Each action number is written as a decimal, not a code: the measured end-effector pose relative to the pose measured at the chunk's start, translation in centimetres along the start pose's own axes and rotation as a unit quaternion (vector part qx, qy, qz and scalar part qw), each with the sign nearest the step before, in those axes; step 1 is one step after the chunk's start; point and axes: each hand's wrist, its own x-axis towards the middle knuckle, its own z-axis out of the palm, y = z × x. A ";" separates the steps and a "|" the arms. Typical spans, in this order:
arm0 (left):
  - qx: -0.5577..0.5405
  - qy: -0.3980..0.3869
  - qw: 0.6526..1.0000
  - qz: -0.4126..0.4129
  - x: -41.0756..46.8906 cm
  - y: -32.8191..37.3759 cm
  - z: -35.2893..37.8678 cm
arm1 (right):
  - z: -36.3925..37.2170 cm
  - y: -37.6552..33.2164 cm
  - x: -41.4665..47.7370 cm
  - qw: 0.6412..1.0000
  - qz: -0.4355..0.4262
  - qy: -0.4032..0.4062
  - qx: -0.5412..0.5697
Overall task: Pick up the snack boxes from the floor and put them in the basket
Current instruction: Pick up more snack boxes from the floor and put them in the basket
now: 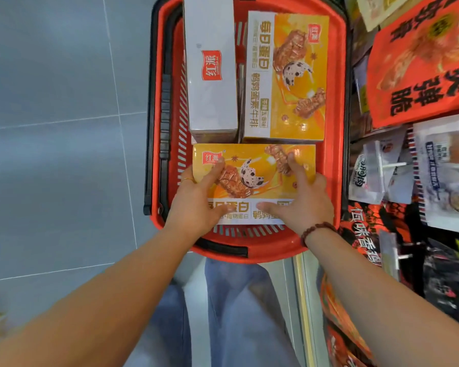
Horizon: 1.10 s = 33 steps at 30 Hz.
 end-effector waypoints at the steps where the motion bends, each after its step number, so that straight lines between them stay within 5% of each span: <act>1: 0.006 -0.006 1.000 -0.005 0.1 0.1 0.0 | 0.0 -0.1 0.0 1.000 0.002 -0.002 0.004; 6: 0.061 0.018 0.998 0.016 -2.0 1.2 -2.1 | -1.5 -3.0 -2.1 0.995 -0.025 0.038 -0.084; 10: 0.032 0.084 0.994 0.065 -7.1 0.6 -7.7 | -3.8 -8.3 -5.9 0.982 -0.170 0.058 0.066; 17: -0.004 0.253 0.967 0.002 -21.3 -2.3 -19.8 | -5.9 -19.3 -17.4 0.906 -0.378 0.073 0.174; 25: -0.086 0.474 0.868 -0.122 -39.6 -6.0 -28.9 | -6.0 -32.0 -30.1 0.807 -0.571 -0.011 0.154; 33: -0.071 0.625 0.716 -0.301 -53.8 -9.6 -26.5 | -0.7 -41.6 -39.4 0.683 -0.709 -0.163 0.061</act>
